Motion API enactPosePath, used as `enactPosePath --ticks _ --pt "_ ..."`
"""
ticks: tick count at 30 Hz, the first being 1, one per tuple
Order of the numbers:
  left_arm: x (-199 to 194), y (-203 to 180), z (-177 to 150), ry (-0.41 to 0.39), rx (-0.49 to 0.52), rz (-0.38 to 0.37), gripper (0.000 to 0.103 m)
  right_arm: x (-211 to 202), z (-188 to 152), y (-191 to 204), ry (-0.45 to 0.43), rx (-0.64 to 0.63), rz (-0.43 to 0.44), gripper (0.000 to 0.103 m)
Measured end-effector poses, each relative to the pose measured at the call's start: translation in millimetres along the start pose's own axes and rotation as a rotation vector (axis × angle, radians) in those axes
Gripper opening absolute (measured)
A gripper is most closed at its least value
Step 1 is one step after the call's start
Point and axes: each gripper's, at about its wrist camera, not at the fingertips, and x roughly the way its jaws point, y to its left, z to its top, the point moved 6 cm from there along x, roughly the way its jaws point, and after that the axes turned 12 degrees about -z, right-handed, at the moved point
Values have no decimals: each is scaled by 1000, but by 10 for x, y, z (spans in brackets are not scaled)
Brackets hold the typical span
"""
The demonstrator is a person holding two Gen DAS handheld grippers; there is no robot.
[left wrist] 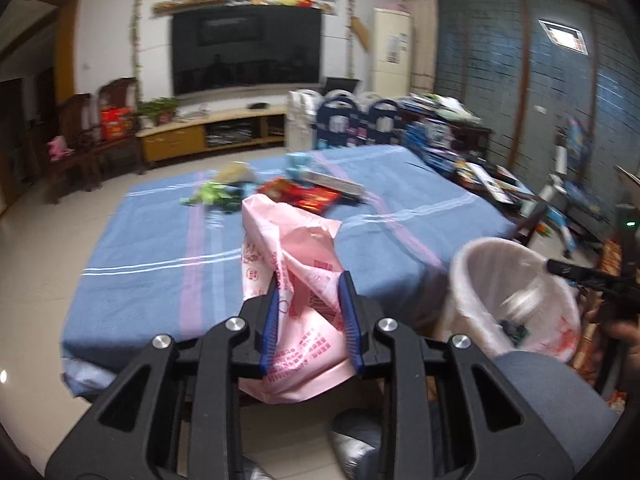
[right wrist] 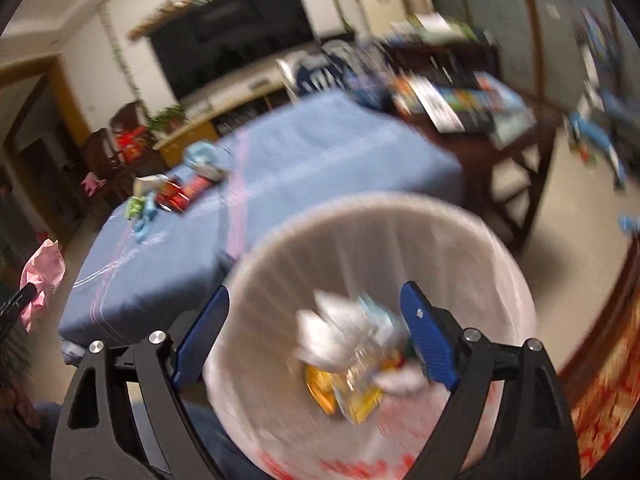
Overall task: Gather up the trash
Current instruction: 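Drop the white tissue into the wastebasket with the right tool while the left tool drops the pink bag, then move both tools back over the table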
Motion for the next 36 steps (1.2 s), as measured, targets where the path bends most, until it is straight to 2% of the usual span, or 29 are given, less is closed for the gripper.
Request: enactPosePath --ticks 2,7,8,10,11,12,13,16,18,23,26,29,34,36 --pt "152 -436 51 31 35 -110 29 -100 -25 -252 -10 66 -23 86" --pt "547 -1575 170 142 155 -349 29 -565 107 -712 -120 204 -50 86" --pt "629 -1782 190 166 178 -384 34 -666 153 -774 -140 230 -43 86" --pt "758 -2054 237 184 215 -404 63 -829 241 -802 -178 249 -34 86" --pt "840 -2172 273 181 235 -391 96 -891 280 -799 -193 251 -30 86" --pt "865 -2209 280 173 243 -377 101 -926 307 -779 -199 247 -21 86" --pt "893 -2218 283 165 250 -355 101 -933 323 -772 -199 240 -17 86" --pt "849 -2065 225 164 224 -312 101 -921 282 -606 -184 191 4 86" --pt "702 -1770 184 140 201 -260 101 -891 212 -439 -171 156 16 86" --pt "155 -815 95 49 144 -52 101 -816 60 317 -160 1 95 86" --pt "-214 -212 72 -18 66 77 101 -849 81 918 -181 -98 164 86" --pt "-540 274 36 -93 -2 196 101 -887 145 1419 -217 -144 224 89" --pt "-732 732 -114 -130 -134 287 101 -800 139 2127 -271 -217 272 92" --pt "-791 757 -108 -149 -136 296 101 -692 26 2325 -297 -281 252 92"
